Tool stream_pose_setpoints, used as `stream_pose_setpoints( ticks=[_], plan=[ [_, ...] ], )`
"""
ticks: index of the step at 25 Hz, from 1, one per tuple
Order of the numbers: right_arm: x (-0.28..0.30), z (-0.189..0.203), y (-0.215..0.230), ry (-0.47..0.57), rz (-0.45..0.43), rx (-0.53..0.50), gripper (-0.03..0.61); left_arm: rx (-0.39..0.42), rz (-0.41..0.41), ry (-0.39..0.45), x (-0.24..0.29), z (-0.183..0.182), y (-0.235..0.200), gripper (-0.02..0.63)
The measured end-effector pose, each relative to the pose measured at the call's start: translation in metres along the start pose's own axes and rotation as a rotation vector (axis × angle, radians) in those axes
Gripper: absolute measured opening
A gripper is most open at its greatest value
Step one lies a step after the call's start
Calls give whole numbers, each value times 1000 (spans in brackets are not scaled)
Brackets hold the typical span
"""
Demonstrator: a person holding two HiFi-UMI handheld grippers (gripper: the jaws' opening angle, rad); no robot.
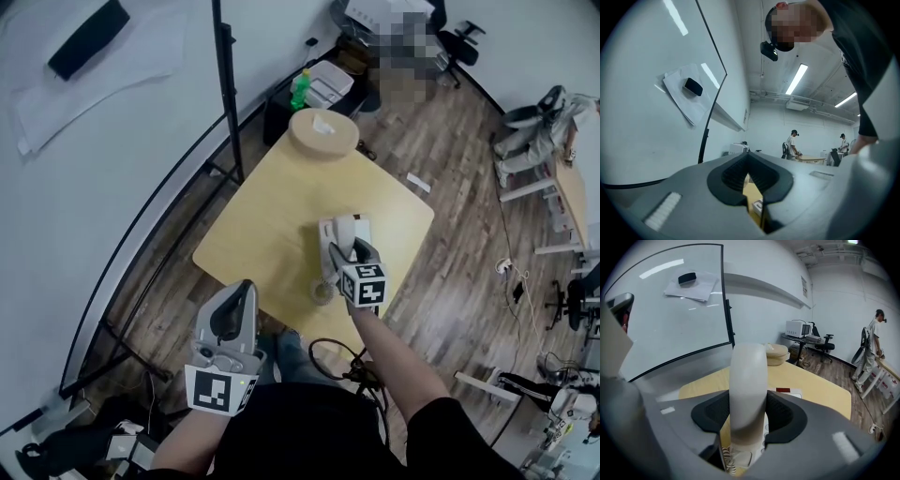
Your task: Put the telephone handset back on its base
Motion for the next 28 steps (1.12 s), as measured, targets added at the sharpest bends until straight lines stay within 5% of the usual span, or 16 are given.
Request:
stream_pose_setpoints(
  ticks=[28],
  plan=[
    [46,54,7,-258,105,132,230,-30,-26,-19,-6,14,-6,0]
  ],
)
Point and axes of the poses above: the fingertips, and each gripper's own axes: x forward along the fingers, y to its right, z out of its underside, the point moved 1 cm from there along -x, backward along the fingers, and after that the axes turned 6 degrees about x, right-handed, at the moved point
